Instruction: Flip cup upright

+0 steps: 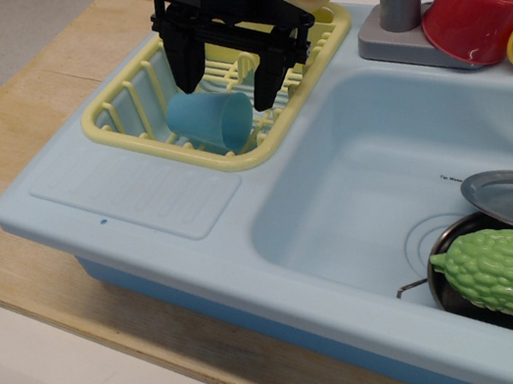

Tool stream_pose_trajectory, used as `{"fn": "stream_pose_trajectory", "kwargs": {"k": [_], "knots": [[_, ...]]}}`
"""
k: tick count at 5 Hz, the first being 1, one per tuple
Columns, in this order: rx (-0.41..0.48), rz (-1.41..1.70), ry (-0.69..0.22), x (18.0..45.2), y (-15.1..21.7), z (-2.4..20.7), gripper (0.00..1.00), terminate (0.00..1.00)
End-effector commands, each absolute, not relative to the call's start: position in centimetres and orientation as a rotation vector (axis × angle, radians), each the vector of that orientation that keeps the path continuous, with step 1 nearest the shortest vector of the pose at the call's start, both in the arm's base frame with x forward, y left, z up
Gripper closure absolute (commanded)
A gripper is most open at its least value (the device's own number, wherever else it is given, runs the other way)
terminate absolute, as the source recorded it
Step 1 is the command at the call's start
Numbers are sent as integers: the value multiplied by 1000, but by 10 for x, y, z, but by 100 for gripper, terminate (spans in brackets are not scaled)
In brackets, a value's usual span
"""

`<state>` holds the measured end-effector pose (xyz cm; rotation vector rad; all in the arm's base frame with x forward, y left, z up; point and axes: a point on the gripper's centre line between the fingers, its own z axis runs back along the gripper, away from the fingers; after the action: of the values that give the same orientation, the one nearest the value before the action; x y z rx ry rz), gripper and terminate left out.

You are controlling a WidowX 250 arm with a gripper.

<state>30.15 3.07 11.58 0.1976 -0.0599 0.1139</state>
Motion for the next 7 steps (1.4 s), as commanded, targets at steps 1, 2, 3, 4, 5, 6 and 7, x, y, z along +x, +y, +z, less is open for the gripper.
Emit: {"fn": "stream_pose_trajectory", "kwargs": {"k": [1,2,3,4,5,6,7], "knots": [[202,130,-83,305,39,115,0,0],[204,133,-83,308,43,111,0,0],[203,147,-90,310,50,105,0,0],[199,158,-102,312,58,98,0,0],[201,170,-108,312,67,92,0,0],[208,177,-111,312,72,89,100,0],[214,163,-134,314,71,96,100,0]]}}
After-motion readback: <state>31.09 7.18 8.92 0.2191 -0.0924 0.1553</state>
